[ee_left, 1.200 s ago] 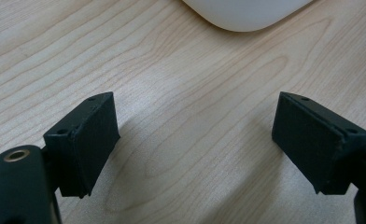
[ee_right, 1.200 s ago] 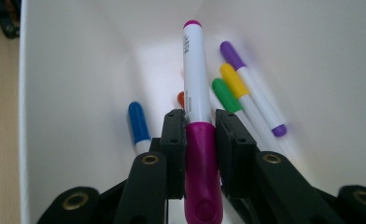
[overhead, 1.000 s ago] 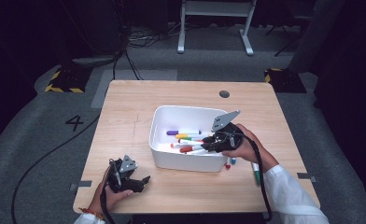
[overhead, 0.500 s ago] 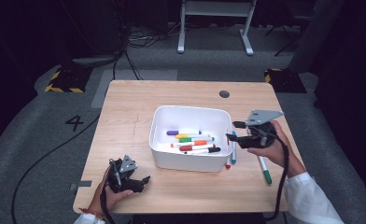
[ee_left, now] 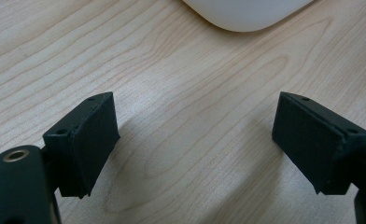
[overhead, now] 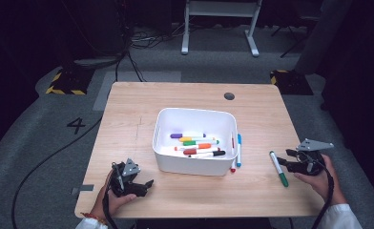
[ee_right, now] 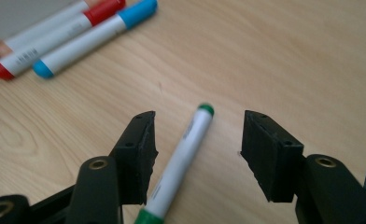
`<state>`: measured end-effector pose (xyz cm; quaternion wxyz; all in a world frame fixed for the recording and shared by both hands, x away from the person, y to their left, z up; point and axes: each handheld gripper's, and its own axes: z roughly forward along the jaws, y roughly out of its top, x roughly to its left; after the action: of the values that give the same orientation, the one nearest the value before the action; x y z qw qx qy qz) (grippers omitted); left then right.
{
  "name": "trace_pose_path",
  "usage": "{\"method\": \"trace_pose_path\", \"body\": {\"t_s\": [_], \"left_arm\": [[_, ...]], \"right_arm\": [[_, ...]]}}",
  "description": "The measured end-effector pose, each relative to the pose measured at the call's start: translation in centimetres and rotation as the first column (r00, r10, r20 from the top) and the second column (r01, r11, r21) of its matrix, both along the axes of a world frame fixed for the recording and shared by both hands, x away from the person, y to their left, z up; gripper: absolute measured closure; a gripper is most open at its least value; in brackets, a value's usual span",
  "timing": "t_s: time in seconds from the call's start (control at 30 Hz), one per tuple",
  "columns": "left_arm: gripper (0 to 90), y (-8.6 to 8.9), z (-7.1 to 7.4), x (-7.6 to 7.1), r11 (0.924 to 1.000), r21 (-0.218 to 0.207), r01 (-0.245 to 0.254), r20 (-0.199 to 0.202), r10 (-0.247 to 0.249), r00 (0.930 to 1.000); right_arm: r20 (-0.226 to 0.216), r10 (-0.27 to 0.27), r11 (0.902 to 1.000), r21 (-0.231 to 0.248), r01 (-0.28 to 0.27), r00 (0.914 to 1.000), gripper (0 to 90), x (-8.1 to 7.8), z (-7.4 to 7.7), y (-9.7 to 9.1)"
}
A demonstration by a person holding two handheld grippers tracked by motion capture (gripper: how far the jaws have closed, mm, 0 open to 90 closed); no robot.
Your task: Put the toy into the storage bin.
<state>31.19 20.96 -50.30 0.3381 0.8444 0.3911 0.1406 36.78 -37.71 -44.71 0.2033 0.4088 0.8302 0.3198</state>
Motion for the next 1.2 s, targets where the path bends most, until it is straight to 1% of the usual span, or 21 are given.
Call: {"method": "trace_pose_path", "body": {"t_s": [0.07, 0.17, 0.2, 0.33, 0.37, 0.4, 0.47, 0.5, 0.57, 0.6, 0.67, 0.73, 0.83, 0.87, 0.93, 0.97, 1.03, 1.07, 1.1, 1.13, 1.2], "left_arm": [[14.6, 0.0, 0.0, 0.0, 1.0, 0.0, 0.0, 0.0, 0.0, 1.0], [14.6, 0.0, 0.0, 0.0, 1.0, 0.0, -0.002, 0.0, 0.002, 1.0], [14.6, 0.0, 0.0, 0.0, 1.0, 0.0, -0.002, 0.001, 0.002, 1.0], [14.5, 0.0, 0.0, 0.0, 1.0, 0.0, 0.0, 0.0, 0.0, 1.0], [14.6, 0.0, 0.0, 0.0, 1.0, 0.0, -0.002, 0.001, 0.002, 1.0], [14.6, 0.0, 0.0, 0.0, 1.0, 0.0, -0.001, 0.0, 0.001, 1.0], [14.6, 0.0, 0.0, 0.0, 1.0, 0.0, -0.002, 0.0, 0.002, 1.0], [14.6, 0.0, 0.0, 0.0, 1.0, 0.0, -0.002, 0.001, 0.002, 1.0], [14.6, 0.0, 0.0, 0.0, 1.0, 0.0, -0.002, 0.001, 0.002, 1.0], [14.6, 0.0, 0.0, 0.0, 1.0, 0.0, -0.002, 0.001, 0.002, 1.0], [14.6, 0.0, 0.0, 0.0, 1.0, 0.0, -0.002, 0.001, 0.002, 1.0], [14.6, 0.0, 0.0, 0.0, 1.0, 0.0, -0.002, 0.001, 0.002, 1.0], [14.6, 0.0, 0.0, 0.0, 1.0, 0.0, -0.002, 0.001, 0.002, 1.0], [14.6, 0.0, 0.0, 0.0, 1.0, 0.0, -0.002, 0.001, 0.002, 1.0], [14.6, 0.0, 0.0, 0.0, 1.0, 0.0, -0.001, 0.0, 0.001, 1.0], [14.6, 0.0, 0.0, 0.0, 1.0, 0.0, 0.0, 0.0, 0.0, 1.0], [14.5, 0.0, 0.0, 0.0, 1.0, 0.001, 0.0, 0.003, 0.0, 1.0], [14.5, 0.0, 0.0, 0.1, 1.0, 0.003, 0.001, 0.006, -0.001, 1.0], [14.5, 0.0, 0.0, 0.1, 1.0, 0.0, 0.001, 0.004, -0.001, 1.0], [14.5, 0.0, 0.0, 0.1, 1.0, 0.004, 0.002, 0.006, -0.002, 1.0], [14.5, 0.0, 0.0, 0.1, 1.0, 0.003, 0.002, 0.006, -0.002, 1.0]], "right_arm": [[-0.028, -0.025, 0.9996, 0.012, 0.025, 0.9993, 45.5, -0.5, -1.1, -1.2], [-0.049, -0.046, 0.9989, 0.007, 0.047, 0.9977, 45.5, -1.0, -2.1, -2.1], [-0.058, -0.051, 0.9985, 0.013, 0.052, 0.997, 45.5, -1.3, -2.5, -2.4], [-0.089, -0.055, 0.9984, 0.011, 0.056, 0.9946, 45.3, -2.1, -3.7, -2.9], [-0.093, -0.047, 0.9989, -0.001, 0.047, 0.9946, 45.7, -2.2, -3.9, -3.0], [-0.085, -0.049, 0.9983, 0.027, 0.052, 0.9951, 47.0, -2.4, -4.1, -3.1], [-0.077, -0.07, 0.9967, 0.037, 0.073, 0.9946, 51.3, -2.6, -4.1, -3.4], [-0.074, -0.071, 0.9966, 0.037, 0.073, 0.9948, 52.7, -2.7, -4.2, -3.6], [-0.061, -0.085, 0.9945, 0.055, 0.089, 0.9945, 59.8, -3.1, -4.3, -3.7], [-0.053, -0.083, 0.9951, 0.049, 0.085, 0.9951, 62.7, -3.3, -4.3, -3.7], [-0.052, -0.082, 0.9951, 0.052, 0.085, 0.9953, 68.5, -3.5, -4.3, -3.8], [-0.045, -0.091, 0.9943, 0.051, 0.093, 0.9948, 73.0, -3.5, -4.3, -3.8], [-0.043, -0.09, 0.9944, 0.051, 0.092, 0.995, 74.4, -3.5, -4.3, -3.9], [-0.035, -0.085, 0.9951, 0.048, 0.086, 0.9958, 74.6, -3.5, -4.3, -3.8], [-0.04, -0.086, 0.9941, 0.063, 0.088, 0.9955, 74.6, -3.5, -4.4, -3.7], [-0.038, -0.076, 0.9955, 0.054, 0.078, 0.9964, 74.7, -3.4, -4.4, -3.7], [-0.03, -0.077, 0.9959, 0.045, 0.079, 0.9966, 74.7, -3.3, -4.3, -3.5], [-0.029, -0.079, 0.9955, 0.05, 0.081, 0.9964, 74.8, -3.3, -4.3, -3.3], [-0.028, -0.072, 0.9964, 0.044, 0.073, 0.997, 74.8, -3.2, -4.3, -3.2], [-0.02, -0.067, 0.9968, 0.041, 0.068, 0.9975, 74.8, -3.2, -4.1, -3.1], [-0.008, -0.065, 0.9966, 0.05, 0.065, 0.9978, 74.8, -3.1, -3.7, -2.9]]}}
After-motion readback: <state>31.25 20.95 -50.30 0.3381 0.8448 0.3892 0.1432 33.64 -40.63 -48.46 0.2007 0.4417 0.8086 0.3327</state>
